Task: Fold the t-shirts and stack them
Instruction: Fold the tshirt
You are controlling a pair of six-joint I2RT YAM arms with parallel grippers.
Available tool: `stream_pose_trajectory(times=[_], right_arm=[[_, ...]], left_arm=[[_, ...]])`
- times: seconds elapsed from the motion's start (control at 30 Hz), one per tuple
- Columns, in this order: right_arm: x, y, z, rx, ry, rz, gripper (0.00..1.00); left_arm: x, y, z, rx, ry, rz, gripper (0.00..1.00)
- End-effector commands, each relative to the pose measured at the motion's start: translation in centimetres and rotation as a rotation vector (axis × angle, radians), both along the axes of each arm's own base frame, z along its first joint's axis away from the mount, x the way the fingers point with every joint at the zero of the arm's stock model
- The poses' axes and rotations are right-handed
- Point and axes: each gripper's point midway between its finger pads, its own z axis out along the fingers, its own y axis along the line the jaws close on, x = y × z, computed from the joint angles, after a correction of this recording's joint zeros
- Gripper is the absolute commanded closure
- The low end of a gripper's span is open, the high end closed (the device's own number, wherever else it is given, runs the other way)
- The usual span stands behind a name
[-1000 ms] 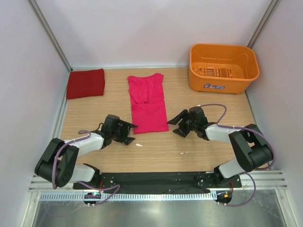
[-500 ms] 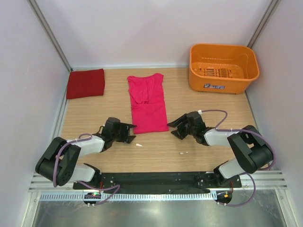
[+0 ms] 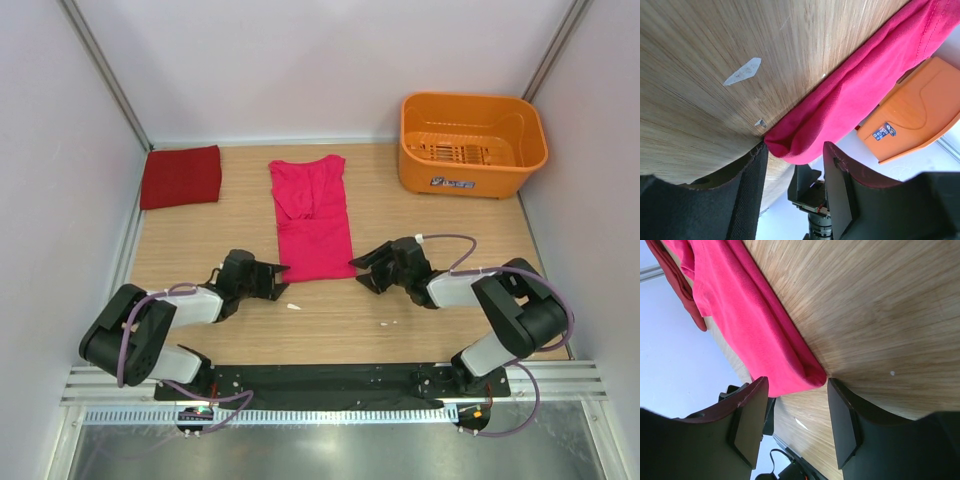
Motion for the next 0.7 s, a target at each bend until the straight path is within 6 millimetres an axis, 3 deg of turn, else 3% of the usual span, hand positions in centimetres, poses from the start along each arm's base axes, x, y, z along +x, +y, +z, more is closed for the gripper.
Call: stream_pose_trajectory(times=[0.0, 0.17, 0.37, 0.47, 0.5, 0.53, 0.6, 0.67], right_arm=[[-1.2, -1.2, -3.1, -0.076, 0.073, -0.023, 0.44], [-1.5, -1.0, -4.2, -0.074, 0.103, -0.013, 0.5], [-2.2, -1.4, -5.3, -0.093, 0.131, -0.014, 0.6], [-2.5, -1.4, -5.8, -0.098, 0.141, -0.002, 0.74], [-2.5, -1.3, -5.8, -0.098, 0.139, 0.004, 0.86], [-2.6, -1.4, -6.0, -0.103, 0.14, 0.01, 0.91], [-2.8, -1.2, -5.9, -0.116, 0.134, 0.041, 0.99], [-2.8, -1.1, -5.7, -0.126, 0.124, 0.069, 0.99]], left_arm=[[-2.6, 3.0, -4.3, 0.156, 0.122, 0.042, 0.5], [-2.7, 3.0, -4.7, 0.161, 0.128, 0.037, 0.54], [-2.8, 3.1, -5.2, 0.158, 0.124, 0.038, 0.65], [-2.8, 2.9, -5.5, 0.15, 0.119, 0.035, 0.76], [-2.8, 3.0, -5.6, 0.148, 0.117, 0.035, 0.78], [-2.7, 2.9, -5.5, 0.148, 0.112, 0.032, 0.8], [-2.7, 2.9, -5.5, 0.158, 0.108, 0.023, 0.97], [-2.6, 2.8, -5.2, 0.187, 0.096, -0.015, 1.0]])
